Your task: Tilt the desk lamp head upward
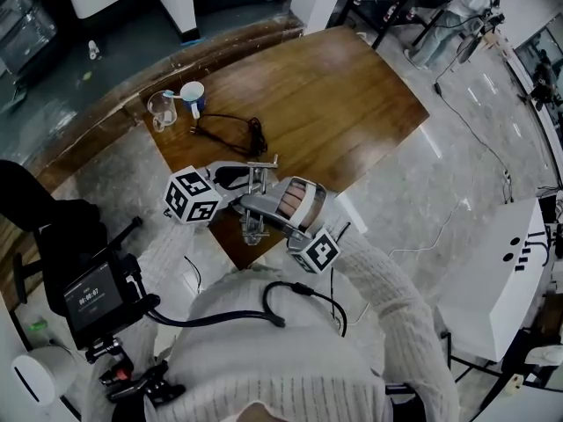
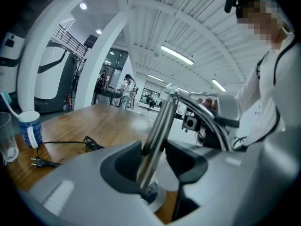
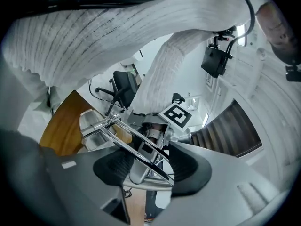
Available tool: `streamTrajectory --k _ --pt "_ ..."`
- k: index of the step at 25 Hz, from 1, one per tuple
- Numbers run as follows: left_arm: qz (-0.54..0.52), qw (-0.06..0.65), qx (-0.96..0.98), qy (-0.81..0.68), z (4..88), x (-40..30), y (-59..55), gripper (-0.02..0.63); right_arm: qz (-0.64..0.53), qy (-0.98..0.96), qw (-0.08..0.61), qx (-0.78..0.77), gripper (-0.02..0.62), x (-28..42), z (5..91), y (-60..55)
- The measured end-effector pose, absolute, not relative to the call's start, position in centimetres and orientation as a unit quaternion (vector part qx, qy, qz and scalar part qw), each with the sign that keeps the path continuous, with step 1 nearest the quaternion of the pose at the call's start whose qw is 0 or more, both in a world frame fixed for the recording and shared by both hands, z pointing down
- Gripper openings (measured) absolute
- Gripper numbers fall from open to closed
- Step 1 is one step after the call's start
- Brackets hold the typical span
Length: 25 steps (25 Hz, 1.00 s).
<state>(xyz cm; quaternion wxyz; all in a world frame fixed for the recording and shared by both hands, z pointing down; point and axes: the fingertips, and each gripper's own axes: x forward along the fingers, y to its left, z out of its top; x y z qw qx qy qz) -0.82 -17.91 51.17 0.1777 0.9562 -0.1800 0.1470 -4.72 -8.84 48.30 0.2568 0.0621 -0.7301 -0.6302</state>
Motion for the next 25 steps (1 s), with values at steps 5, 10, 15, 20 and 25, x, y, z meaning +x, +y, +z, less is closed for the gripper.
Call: streamTrajectory --k 5,10,15,20,25 --pt "0.153 0.176 0.957 -0.175 51.4 -0.8 -18.0 0.160 -0.590 -0.767 0.248 0.044 0.227 -4.7 47.7 -8.5" --pt "0.145 0.183 0.957 -0.174 51.4 -0.7 -18.0 0.163 -0.494 -0.842 0.216 0.017 0.225 -4.5 45.5 -7.8" --pt "0.143 0.185 0.957 -0.170 51.4 -0.5 -18.0 0.164 -0.312 -0.938 0.150 -0.006 0.219 -4.1 41.3 -8.0" --pt "0.140 0.183 0.958 -0.172 51.5 -0.4 -17.8 0.164 -0.053 -0.997 0.061 0.011 0.181 -3.7 36.3 -10.9" --pt "0.136 0.180 0.958 -0.177 51.5 -0.2 -17.8 0.163 0.105 -0.993 0.055 0.015 0.167 -3.1 35.0 -13.9"
